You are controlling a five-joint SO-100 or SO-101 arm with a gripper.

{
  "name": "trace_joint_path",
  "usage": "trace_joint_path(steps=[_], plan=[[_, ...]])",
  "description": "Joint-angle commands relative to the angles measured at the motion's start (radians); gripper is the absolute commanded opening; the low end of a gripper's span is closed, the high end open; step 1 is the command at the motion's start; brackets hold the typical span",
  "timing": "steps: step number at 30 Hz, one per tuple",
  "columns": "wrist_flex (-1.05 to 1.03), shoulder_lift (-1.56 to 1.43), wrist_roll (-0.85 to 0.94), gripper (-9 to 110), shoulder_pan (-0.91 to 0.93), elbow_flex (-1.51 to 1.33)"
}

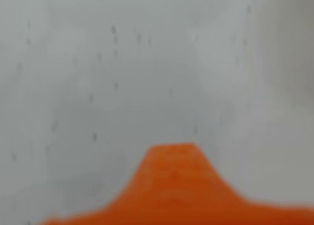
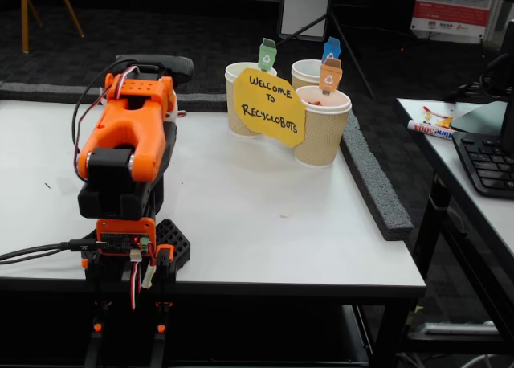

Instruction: Sort rubbish by color.

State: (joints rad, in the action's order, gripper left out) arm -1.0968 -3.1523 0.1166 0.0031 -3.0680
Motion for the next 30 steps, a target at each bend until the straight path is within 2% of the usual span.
trace_joint_path(steps=[1,11,30], plan=[[-0.058,-0.015,0.002,0,0.028,0.072],[-0.124,-0.135,0.002,3,0.061,0.052],[-0.124,-0.135,0.002,2,0.057,0.052]])
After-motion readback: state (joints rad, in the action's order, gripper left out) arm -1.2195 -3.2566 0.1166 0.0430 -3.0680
